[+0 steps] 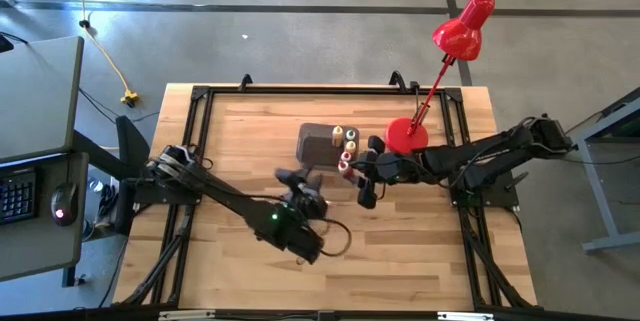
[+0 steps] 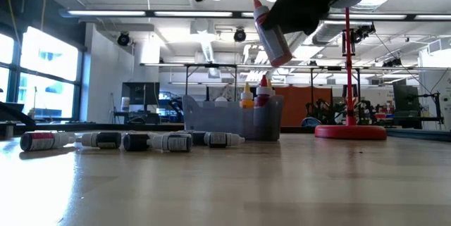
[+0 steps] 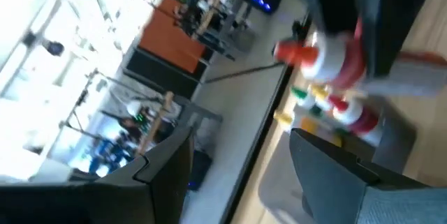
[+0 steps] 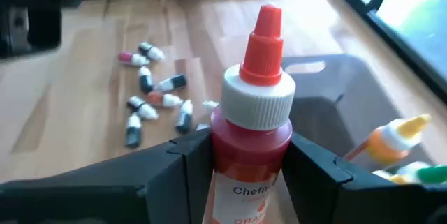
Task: Pick & Place food coloring
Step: Put the big orange food coloring bottle into the black bin
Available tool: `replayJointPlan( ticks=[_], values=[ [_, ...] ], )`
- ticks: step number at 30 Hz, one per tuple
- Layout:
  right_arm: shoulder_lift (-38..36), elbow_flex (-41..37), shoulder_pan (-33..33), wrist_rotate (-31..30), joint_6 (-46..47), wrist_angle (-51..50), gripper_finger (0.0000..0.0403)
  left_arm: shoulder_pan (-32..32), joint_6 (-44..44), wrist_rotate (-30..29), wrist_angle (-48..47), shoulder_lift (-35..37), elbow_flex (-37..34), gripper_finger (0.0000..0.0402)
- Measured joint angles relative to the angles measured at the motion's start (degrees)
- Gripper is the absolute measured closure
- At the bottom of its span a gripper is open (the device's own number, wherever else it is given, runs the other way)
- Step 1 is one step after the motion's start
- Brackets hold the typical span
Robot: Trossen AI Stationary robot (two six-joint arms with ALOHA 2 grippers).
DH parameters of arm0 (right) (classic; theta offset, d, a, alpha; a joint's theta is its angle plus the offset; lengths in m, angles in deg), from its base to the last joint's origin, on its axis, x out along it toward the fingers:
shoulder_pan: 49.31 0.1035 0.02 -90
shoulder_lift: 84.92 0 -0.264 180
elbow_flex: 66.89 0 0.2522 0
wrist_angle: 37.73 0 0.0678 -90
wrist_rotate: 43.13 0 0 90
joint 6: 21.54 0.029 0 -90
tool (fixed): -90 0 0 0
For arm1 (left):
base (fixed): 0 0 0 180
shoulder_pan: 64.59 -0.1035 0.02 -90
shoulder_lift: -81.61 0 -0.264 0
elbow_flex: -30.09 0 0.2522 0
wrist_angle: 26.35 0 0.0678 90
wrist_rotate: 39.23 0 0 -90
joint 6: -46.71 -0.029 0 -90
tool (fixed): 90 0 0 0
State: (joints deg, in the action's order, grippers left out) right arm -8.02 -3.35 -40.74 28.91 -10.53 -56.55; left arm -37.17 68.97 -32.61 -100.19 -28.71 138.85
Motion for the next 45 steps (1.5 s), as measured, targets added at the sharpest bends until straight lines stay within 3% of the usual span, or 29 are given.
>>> replayJointPlan(
  ticks=[6, 7, 10, 14, 18, 22, 27, 32, 35, 39, 45],
  values=[
    [0.0, 0.0, -0.8, -0.9, -2.5, 2.6, 0.0253, -0.1, 27.7, 5.1, -28.8, 6.4, -0.1, 0.0169],
    [0.0, 0.0, -1.0, -0.8, -2.8, 3.4, 0.0252, -0.8, 32.2, 6.1, -30.5, 7.8, -0.1, 0.0169],
    [0.0, 0.0, -1.1, -0.8, -5.6, 4.9, 0.0254, -2.3, 32.5, 13.1, -28.4, 15.0, -3.3, 0.0169],
    [0.0, 0.0, -1.9, -0.9, -7.0, 6.6, 0.0257, -6.8, 37.9, 17.2, -28.4, 23.2, -7.4, 0.017],
    [0.0, 0.0, -3.0, -0.5, -7.0, 6.9, 0.0252, -12.8, 38.5, 23.2, -21.2, 28.4, -14.3, 0.017],
    [0.0, 0.0, -3.8, 1.4, -7.0, 6.9, 0.0251, -17.8, 29.0, 33.3, -5.2, 31.0, -24.0, 0.017],
    [0.0, 0.0, -4.1, 4.2, -7.0, 7.1, 0.0252, -20.7, 8.0, 48.5, 29.7, 30.6, -36.9, 0.017],
    [0.0, 0.0, -4.1, 4.7, -7.0, 7.0, 0.025, -21.0, -3.5, 57.9, 58.2, 30.5, -41.7, 0.017],
    [0.0, 0.0, -4.1, 4.7, -7.0, 7.0, 0.0254, -21.0, -6.7, 60.2, 65.9, 30.5, -41.7, 0.017],
    [0.0, 0.0, -4.1, 4.7, -7.0, 7.0, 0.0254, -21.0, -8.9, 66.6, 69.1, 30.6, -41.6, 0.017],
    [0.0, 0.0, -4.1, 5.1, -7.0, 7.0, 0.025, -20.2, -11.5, 64.3, 72.6, 30.6, -41.6, 0.017]
  ],
)
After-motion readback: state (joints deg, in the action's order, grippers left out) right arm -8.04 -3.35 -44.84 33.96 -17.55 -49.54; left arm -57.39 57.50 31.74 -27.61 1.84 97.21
